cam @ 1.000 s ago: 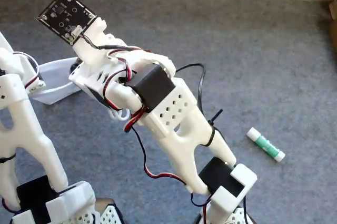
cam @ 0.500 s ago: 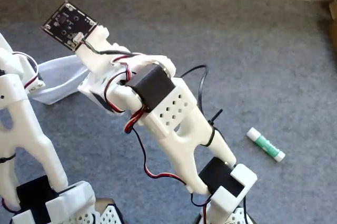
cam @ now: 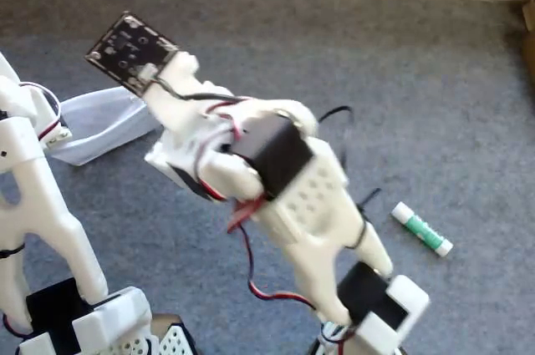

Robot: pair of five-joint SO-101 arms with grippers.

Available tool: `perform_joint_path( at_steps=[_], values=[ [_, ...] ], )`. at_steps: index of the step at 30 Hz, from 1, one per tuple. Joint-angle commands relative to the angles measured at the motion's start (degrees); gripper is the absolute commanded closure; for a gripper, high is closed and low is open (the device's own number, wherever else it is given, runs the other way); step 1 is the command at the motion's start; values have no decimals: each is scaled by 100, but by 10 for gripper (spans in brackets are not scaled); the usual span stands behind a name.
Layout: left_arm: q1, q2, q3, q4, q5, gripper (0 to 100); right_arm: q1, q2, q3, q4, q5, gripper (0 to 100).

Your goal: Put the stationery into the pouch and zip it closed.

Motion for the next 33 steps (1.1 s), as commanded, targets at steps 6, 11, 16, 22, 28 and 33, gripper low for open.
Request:
perform_joint_path(
  at_steps=[6, 11, 16, 22, 28, 33],
  values=[
    [-31, -31, -31, -9, -387, 992, 1138, -760, -40, 136, -721, 750],
    [-31, -31, -31, -18, -404, 992, 1710, -778, 127, 145, -993, 750],
    [-40, -31, -84, -9, -413, 992, 1859, -1103, 1279, 154, -1011, 750],
    [-40, 4, -66, -9, -396, 992, 1815, -2088, 3064, 48, -976, 750],
    [-48, 4, -66, -9, -387, 992, 1851, -2580, 4558, -576, -976, 750],
    [-295, 4, -127, -132, -422, 992, 1868, -2765, 5780, -998, -976, 750]
  ],
)
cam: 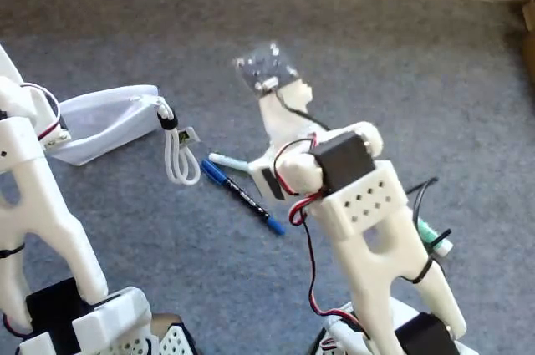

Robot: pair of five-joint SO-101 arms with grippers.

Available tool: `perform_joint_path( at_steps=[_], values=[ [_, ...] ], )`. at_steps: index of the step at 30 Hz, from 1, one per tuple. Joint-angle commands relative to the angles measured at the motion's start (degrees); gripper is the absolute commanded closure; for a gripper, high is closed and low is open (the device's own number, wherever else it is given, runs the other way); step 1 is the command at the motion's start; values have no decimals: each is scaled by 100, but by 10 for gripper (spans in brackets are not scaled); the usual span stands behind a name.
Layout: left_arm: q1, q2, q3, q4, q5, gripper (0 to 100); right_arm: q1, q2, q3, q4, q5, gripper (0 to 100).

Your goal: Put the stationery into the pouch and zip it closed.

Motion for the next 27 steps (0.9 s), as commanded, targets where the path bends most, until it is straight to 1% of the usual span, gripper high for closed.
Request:
perform_joint_path(
  at_steps=[1, 3, 6, 12, 17, 20, 27],
  values=[
    [-374, 4, -163, -202, -62, 992, 136, -356, 593, -321, -35, 750],
    [-541, 13, -198, -308, -123, 992, 251, -462, 892, -444, -35, 750],
    [-576, 13, -207, -325, -501, 992, 462, -646, 1200, -593, -35, 750],
    [-611, 13, -171, -334, -536, 992, 998, -954, 1842, -620, -18, 750],
    [-593, 13, -163, -334, -527, 992, 1701, -1156, 2299, -585, 765, 750],
    [-602, 13, -163, -334, -527, 992, 2132, -1191, 2536, -620, 1046, 750],
    [-585, 13, -31, -334, -527, 992, 2747, -1200, 2862, -620, 1846, 750]
  ],
)
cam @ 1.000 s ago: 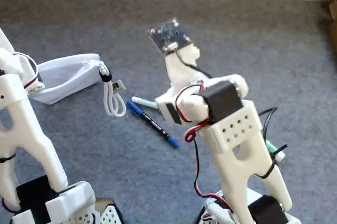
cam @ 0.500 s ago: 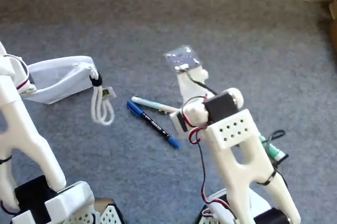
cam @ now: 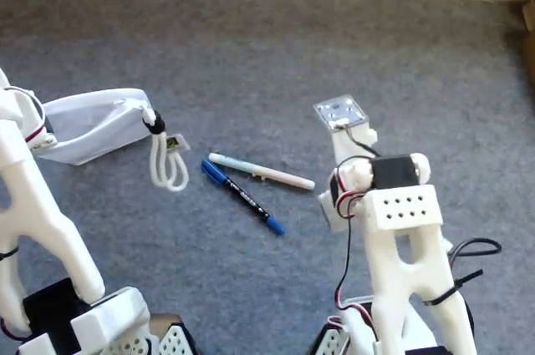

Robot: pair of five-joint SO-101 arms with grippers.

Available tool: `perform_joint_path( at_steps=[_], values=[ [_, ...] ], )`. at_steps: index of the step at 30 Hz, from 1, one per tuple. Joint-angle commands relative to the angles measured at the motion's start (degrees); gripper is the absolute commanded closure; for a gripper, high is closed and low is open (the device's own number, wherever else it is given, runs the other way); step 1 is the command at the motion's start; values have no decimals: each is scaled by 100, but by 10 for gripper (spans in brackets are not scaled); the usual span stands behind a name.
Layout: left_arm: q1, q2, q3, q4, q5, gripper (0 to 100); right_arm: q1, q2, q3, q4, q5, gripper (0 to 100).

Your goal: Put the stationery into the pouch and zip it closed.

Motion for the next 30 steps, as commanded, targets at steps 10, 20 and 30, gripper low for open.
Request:
perform_joint_path(
  at_steps=[10, 20, 30],
  values=[
    [-75, 4, 136, -141, -35, 992, 1042, -145, 479, -734, 1626, 750],
    [-84, 4, 154, -141, -35, 992, 1938, -145, 1473, -2246, 2848, 750],
    [-66, 4, 365, -185, -35, 992, 2589, -136, 1499, -2519, 3508, 750]
  ],
)
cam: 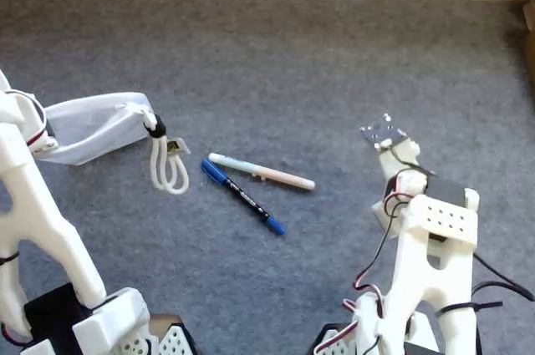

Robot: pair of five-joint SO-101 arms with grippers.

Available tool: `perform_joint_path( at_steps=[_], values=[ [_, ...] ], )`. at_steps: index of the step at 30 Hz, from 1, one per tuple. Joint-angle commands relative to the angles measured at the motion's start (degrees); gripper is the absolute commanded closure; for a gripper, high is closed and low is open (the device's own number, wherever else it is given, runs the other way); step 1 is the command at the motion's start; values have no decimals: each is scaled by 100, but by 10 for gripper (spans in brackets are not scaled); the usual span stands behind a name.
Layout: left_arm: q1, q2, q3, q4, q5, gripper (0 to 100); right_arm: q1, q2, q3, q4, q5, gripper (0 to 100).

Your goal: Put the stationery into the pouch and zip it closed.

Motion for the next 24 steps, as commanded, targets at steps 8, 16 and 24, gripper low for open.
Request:
perform_joint_path(
  at_steps=[8, 16, 24],
  values=[
    [-75, 75, 119, -114, -18, 992, 277, 611, -57, -286, 554, 750],
    [-110, 75, 127, -105, -18, 993, 374, 2484, -259, -1156, 536, 750],
    [-84, 75, 127, -105, -18, 993, 488, 3336, -919, -1156, 545, 848]
  ],
)
